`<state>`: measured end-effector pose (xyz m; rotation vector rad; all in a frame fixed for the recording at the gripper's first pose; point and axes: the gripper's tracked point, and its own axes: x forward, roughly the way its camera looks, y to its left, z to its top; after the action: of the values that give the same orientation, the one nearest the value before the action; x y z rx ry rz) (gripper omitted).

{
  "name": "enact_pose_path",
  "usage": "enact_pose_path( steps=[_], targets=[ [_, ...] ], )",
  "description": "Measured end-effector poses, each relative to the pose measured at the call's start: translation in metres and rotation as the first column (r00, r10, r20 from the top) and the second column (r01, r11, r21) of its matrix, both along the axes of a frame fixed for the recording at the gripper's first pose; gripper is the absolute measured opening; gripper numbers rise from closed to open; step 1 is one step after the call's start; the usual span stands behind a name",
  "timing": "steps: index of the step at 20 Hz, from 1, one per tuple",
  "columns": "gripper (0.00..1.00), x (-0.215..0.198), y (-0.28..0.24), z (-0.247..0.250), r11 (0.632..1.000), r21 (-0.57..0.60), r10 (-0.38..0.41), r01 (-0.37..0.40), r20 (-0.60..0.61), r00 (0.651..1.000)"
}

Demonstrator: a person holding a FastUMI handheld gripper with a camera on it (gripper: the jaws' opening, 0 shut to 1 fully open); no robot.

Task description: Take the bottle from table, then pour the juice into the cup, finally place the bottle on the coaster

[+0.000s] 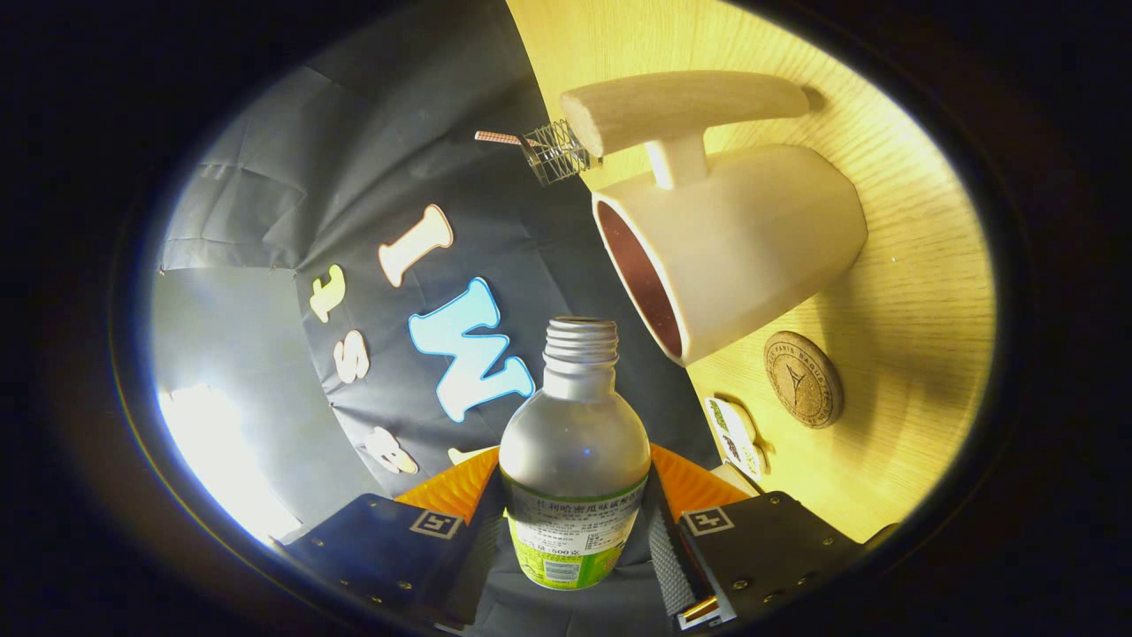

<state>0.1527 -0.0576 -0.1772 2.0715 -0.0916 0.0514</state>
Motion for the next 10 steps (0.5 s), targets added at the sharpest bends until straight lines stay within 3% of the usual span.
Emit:
enact_pose_path(
  steps=[10],
  targets=[
    [0.75,0.005,0.009,-0.018,0.972,-0.226,0.048,-0.067,-0.09,0.995]
  ],
)
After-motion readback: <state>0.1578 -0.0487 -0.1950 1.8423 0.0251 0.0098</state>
